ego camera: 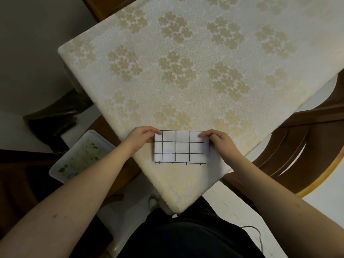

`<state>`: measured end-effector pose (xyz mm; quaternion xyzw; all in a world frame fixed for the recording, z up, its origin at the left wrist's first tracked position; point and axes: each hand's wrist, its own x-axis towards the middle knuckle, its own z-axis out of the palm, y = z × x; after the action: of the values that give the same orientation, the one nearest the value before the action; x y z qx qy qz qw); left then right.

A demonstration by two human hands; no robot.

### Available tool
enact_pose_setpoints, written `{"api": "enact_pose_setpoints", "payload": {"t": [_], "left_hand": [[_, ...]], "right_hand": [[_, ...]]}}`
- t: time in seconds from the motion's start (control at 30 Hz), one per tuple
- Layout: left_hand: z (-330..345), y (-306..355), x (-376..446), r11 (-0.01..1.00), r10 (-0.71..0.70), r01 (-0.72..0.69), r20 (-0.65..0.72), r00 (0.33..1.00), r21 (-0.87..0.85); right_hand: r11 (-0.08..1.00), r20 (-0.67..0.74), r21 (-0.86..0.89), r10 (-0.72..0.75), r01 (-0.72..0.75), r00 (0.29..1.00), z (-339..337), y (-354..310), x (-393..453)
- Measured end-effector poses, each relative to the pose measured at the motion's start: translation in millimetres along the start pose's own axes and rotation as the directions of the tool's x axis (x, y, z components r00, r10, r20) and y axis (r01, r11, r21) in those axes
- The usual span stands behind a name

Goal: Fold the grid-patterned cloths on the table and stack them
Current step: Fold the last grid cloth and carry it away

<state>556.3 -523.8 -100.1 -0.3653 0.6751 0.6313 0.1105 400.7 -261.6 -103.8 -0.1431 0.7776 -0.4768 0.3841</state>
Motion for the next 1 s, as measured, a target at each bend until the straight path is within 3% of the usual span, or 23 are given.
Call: {"api": "enact_pose_setpoints", "payload": {"t": [0.3,0.43,0.5,0.67,0.77,1.0], "left_hand": [[2.4,-3.4,-11.3,0.993,0.117,-0.117,0.001,0.993,0.009],[-1.0,-1.4,-13.0,0.99,0.109,-0.108,0.001,0.994,-0.087],[-2.1,-0.7,-15.1,0.99,0.096,-0.094,0.007,0.995,-0.105],[-1.9,-8.9,-23.5,0.992,-0.043,0.043,0.002,0.999,-0.117],[2.4,-11.1,-29.3,0.967,-0.133,0.13,0.003,0.991,-0.219],[25.0,-1.5,-35.2,0.869,-0.255,0.184,-0.096,0.962,-0.459]], "right_hand": [[0.995,-0.091,0.081,0.068,-0.061,0.994,22.2,4.2,-2.6],[0.97,0.037,0.196,0.142,-0.147,0.989,17.5,-0.2,-3.8],[0.965,0.109,0.171,0.184,-0.201,0.977,14.0,-3.0,-1.7],[0.973,0.122,0.086,0.202,-0.213,0.972,9.5,-17.8,-0.7],[0.959,0.141,0.161,0.213,-0.235,0.967,8.7,-18.0,-0.1],[0.929,0.11,0.257,0.244,-0.265,0.963,11.0,-10.1,-2.1]]}}
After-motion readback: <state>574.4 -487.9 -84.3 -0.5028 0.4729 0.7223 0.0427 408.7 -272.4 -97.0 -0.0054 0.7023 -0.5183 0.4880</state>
